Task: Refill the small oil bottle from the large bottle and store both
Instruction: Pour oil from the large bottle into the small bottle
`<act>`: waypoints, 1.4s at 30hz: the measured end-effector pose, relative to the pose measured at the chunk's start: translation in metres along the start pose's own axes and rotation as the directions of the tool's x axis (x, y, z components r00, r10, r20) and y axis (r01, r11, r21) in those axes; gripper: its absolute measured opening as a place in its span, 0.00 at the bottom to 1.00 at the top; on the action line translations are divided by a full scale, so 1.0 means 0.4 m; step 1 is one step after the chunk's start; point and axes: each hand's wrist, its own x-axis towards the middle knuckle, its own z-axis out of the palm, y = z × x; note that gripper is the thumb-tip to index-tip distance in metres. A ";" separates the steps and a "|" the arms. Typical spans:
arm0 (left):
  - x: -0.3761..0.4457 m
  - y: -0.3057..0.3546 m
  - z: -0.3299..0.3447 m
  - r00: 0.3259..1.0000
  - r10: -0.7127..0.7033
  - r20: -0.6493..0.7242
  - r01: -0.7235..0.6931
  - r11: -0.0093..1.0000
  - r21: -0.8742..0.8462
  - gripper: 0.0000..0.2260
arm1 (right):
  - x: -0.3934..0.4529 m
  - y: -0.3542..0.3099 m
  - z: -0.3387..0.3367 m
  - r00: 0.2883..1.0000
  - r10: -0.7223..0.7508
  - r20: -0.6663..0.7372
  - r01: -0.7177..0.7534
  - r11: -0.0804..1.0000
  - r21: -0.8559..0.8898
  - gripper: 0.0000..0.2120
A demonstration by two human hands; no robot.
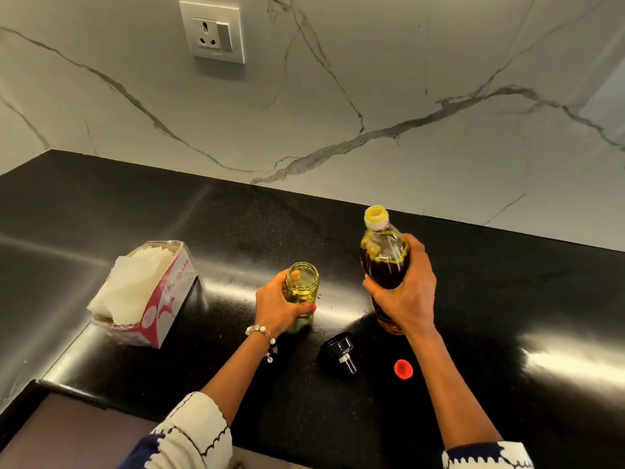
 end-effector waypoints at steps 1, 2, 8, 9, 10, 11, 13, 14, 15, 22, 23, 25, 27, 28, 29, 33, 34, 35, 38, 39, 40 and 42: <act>0.001 0.000 -0.001 1.000 0.001 -0.005 -0.001 1.000 0.001 0.30 | 0.005 0.000 -0.001 0.999 -0.036 0.039 0.038 0.998 -0.055 0.41; 0.003 0.000 -0.001 1.000 0.003 -0.008 -0.003 1.000 0.004 0.30 | 0.010 0.002 -0.002 0.994 -0.063 0.084 0.072 0.991 -0.111 0.41; 0.017 -0.001 -0.007 1.000 0.021 -0.020 -0.021 1.000 0.009 0.31 | 0.039 0.007 -0.006 0.928 -0.183 0.326 0.297 0.890 -0.346 0.44; 0.020 -0.003 -0.008 0.999 0.027 -0.021 -0.027 1.000 0.016 0.31 | 0.043 0.006 -0.005 0.912 -0.191 0.362 0.331 0.866 -0.376 0.44; 0.023 -0.004 -0.010 0.999 0.033 -0.018 -0.032 0.999 0.023 0.31 | 0.045 0.006 -0.003 0.896 -0.196 0.398 0.362 0.841 -0.401 0.44; 0.025 -0.005 -0.011 0.999 0.038 -0.014 -0.038 0.999 0.028 0.31 | 0.046 0.005 -0.002 0.879 -0.194 0.436 0.390 0.817 -0.423 0.45; 0.028 -0.005 -0.015 0.999 0.043 -0.004 -0.043 0.999 0.028 0.31 | 0.045 0.007 0.004 0.847 -0.178 0.501 0.438 0.768 -0.468 0.45; 0.030 -0.005 -0.017 0.999 0.047 0.004 -0.047 0.999 0.028 0.31 | 0.044 0.009 0.008 0.836 -0.166 0.524 0.455 0.744 -0.490 0.46; 0.030 -0.004 -0.020 0.999 0.052 0.012 -0.052 0.998 0.030 0.31 | 0.044 0.009 0.012 0.827 -0.154 0.541 0.467 0.724 -0.508 0.46; 0.031 -0.014 -0.034 0.996 0.068 0.059 -0.069 0.998 0.002 0.31 | 0.047 0.002 0.033 0.774 -0.059 0.631 0.538 0.587 -0.605 0.49; 0.031 -0.016 -0.035 0.995 0.072 0.063 -0.072 0.997 0.000 0.31 | 0.048 -0.001 0.034 0.767 -0.048 0.640 0.548 0.567 -0.615 0.48; 0.033 -0.019 -0.039 0.995 0.072 0.071 -0.071 0.997 -0.006 0.31 | 0.052 -0.010 0.033 0.755 -0.028 0.655 0.562 0.542 -0.625 0.47; 0.033 -0.020 -0.041 0.994 0.073 0.082 -0.073 0.997 -0.002 0.31 | 0.058 -0.019 0.030 0.748 -0.013 0.663 0.568 0.530 -0.630 0.46; 0.033 -0.021 -0.041 0.993 0.076 0.086 -0.077 0.997 0.001 0.31 | 0.061 -0.023 0.030 0.747 -0.007 0.665 0.571 0.519 -0.636 0.46; 0.034 -0.021 -0.041 0.993 0.080 0.090 -0.080 0.997 0.004 0.32 | 0.063 -0.027 0.029 0.745 -0.006 0.667 0.577 0.508 -0.640 0.46; 0.035 -0.021 -0.044 0.992 0.080 0.101 -0.082 0.997 0.011 0.32 | 0.066 -0.038 0.028 0.723 0.007 0.691 0.605 0.476 -0.638 0.45; 0.035 -0.021 -0.044 0.991 0.081 0.105 -0.083 0.996 0.013 0.32 | 0.065 -0.040 0.026 0.724 0.009 0.689 0.603 0.478 -0.639 0.45; 0.035 -0.021 -0.045 0.991 0.083 0.108 -0.085 0.996 0.014 0.32 | 0.065 -0.043 0.025 0.727 0.013 0.687 0.598 0.481 -0.641 0.45; 0.032 -0.021 -0.046 0.991 0.077 0.112 -0.079 0.997 0.007 0.32 | 0.063 -0.050 0.021 0.722 0.035 0.691 0.597 0.473 -0.648 0.43; 0.032 -0.021 -0.046 0.991 0.076 0.113 -0.077 0.997 0.002 0.32 | 0.062 -0.052 0.020 0.723 0.041 0.690 0.596 0.467 -0.653 0.42; 0.031 -0.021 -0.045 0.990 0.077 0.116 -0.077 0.997 -0.003 0.32 | 0.061 -0.054 0.017 0.727 0.045 0.685 0.593 0.462 -0.660 0.42; 0.030 -0.022 -0.043 0.989 0.084 0.124 -0.083 0.996 -0.015 0.32 | 0.063 -0.057 0.014 0.732 0.058 0.678 0.585 0.456 -0.671 0.42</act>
